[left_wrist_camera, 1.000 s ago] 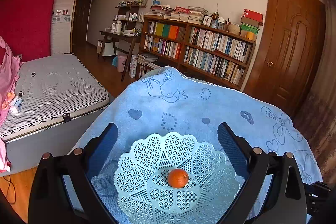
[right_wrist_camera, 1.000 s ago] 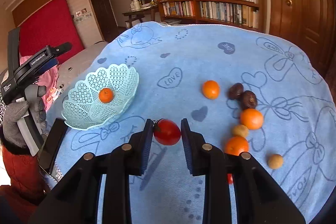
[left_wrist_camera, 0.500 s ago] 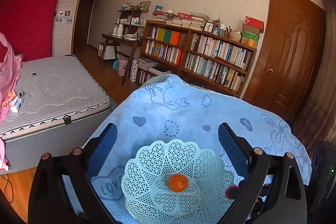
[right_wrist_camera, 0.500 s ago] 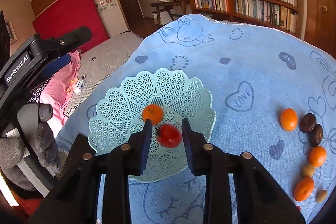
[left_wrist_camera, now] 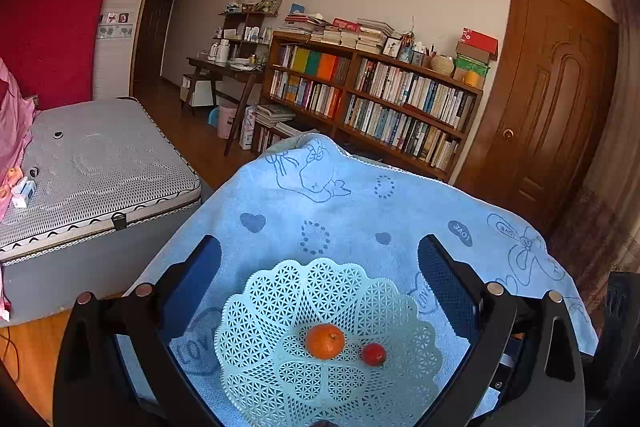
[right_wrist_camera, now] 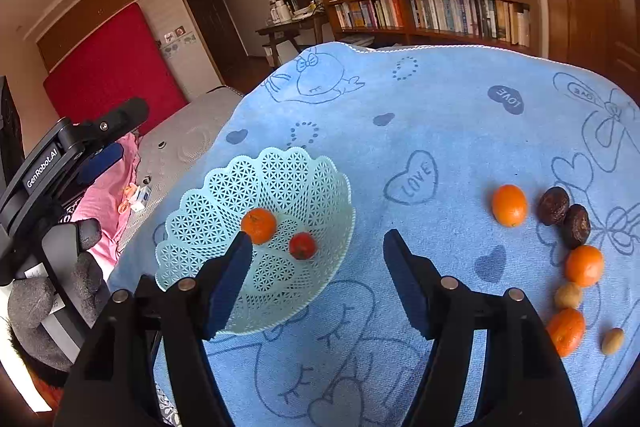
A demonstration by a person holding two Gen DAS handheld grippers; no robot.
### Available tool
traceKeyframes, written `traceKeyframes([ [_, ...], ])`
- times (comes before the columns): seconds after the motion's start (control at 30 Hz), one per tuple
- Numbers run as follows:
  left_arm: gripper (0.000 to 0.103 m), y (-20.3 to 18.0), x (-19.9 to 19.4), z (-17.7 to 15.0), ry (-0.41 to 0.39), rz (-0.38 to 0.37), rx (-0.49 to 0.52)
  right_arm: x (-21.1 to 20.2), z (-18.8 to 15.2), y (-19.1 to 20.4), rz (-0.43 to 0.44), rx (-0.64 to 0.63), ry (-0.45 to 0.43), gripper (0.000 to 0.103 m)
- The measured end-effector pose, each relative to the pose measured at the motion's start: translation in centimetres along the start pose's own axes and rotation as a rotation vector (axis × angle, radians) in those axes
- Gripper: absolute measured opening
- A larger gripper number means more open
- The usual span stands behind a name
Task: Organize fruits
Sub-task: 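Move the right tool to an orange and close it around it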
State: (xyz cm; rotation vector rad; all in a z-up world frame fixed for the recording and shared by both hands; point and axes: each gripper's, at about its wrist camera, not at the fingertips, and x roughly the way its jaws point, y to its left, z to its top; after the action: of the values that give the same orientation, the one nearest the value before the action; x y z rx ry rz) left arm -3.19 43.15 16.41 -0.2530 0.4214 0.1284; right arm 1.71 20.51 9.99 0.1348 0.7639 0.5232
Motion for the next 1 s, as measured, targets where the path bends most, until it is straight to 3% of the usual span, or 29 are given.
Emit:
traceKeyframes([
  [0.57, 0.1, -2.9, 0.8, -1.9, 0.053, -0.059, 0.056, -5.9, -0.6, -11.7, -0.181, 0.242, -0.078, 0.074],
  [0.7, 0.1, -3.4, 1.0, -2.2, 0.064, -0.068, 0.068, -6.9, -0.5, -14.1, -0.229, 0.279, -0.085, 0.08],
  [1.0, 0.1, -4.0, 1.5, -2.7, 0.082, -0.081, 0.082, -4.4, -1.2, -18.8, -0.28, 0.387, 0.006, 0.08],
])
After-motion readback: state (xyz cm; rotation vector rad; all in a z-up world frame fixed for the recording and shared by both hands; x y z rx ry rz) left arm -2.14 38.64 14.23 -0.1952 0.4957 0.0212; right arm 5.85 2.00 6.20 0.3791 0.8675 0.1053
